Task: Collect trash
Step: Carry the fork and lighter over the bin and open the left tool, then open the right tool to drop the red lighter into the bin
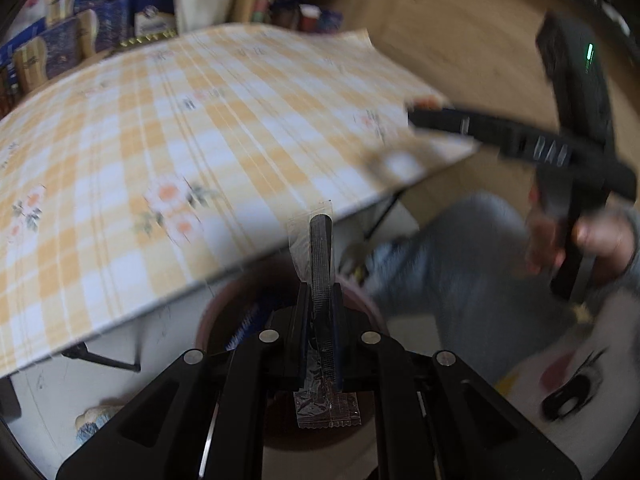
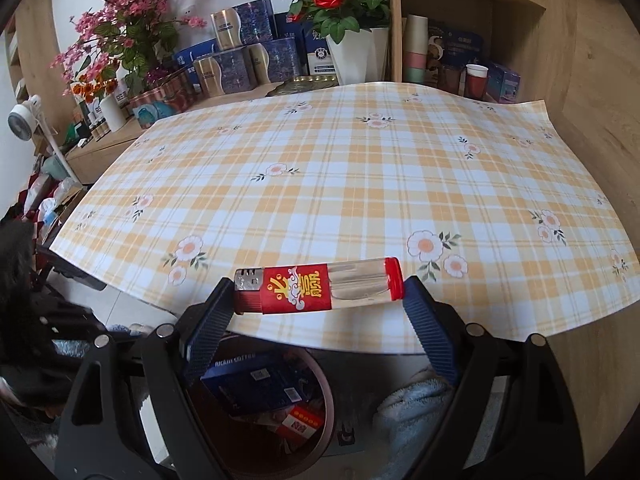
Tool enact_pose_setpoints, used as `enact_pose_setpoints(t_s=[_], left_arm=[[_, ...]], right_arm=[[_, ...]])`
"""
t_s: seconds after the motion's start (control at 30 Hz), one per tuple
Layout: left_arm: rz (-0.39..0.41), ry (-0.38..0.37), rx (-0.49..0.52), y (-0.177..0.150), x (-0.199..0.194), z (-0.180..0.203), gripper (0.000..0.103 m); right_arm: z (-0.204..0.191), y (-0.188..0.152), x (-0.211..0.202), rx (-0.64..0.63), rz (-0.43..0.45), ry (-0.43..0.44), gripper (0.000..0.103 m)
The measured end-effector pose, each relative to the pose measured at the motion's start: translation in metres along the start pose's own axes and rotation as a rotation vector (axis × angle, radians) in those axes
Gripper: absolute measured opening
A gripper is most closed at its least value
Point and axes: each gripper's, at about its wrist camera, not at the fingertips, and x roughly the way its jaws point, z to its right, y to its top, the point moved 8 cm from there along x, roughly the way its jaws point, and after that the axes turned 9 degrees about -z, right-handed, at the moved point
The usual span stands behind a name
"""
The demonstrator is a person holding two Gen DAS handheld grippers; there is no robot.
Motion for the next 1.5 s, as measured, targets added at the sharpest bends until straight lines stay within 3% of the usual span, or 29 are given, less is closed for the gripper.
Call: enact_pose_setpoints(t_s=[0.17,0.37,0.43,0.5,0.63,0.8,1.0,1.13,1.23,1.5], left_arm=[[-0.101,-0.012,0.028,-0.019,0.03,0.006,0.01],[-0.146,-0.034,0.016,-0.025,0.048,0.003,0.01],[-0.138,-0.028,0.007,-0.024,0.048,0.0,0.016],[-0.098,-0.017,-0.014,-0.021,0.042,-0.005,0.051],[0.011,0.016,-0.069,-0.013,0.017,-0.014,0.066],[0.148,0.144,-0.162,-0.014,-0.021,-0.035,0.089],[0.297,0.31,-0.244,-0.023,-0.063,-0.048,0.093],[0.365,0.378,-0.298,-0.03,-0.089,-0.057,0.094],[0.395,0.383,-0.339,-0.035,-0.098,-0.065,0.095],[0.365,0.375,-0.389,-0.038,-0.091,-0.076,0.095]], right_arm=[[-0.001,-0.008,-0.006,-0.008,-0.003,-0.006,0.084],[-0.001,-0.012,-0.005,-0.008,-0.012,-0.008,0.084],[-0.002,-0.013,-0.004,-0.009,-0.014,-0.006,0.084],[-0.004,-0.015,-0.003,-0.013,-0.013,-0.003,0.084],[-0.01,-0.019,0.003,-0.035,-0.025,-0.011,0.084],[-0.023,-0.028,0.011,-0.065,-0.055,-0.001,0.084],[-0.043,-0.042,0.022,-0.106,-0.101,0.025,0.084],[-0.057,-0.053,0.033,-0.134,-0.141,0.048,0.084],[-0.067,-0.061,0.041,-0.157,-0.171,0.065,0.084],[-0.08,-0.079,0.056,-0.186,-0.239,0.111,0.084]])
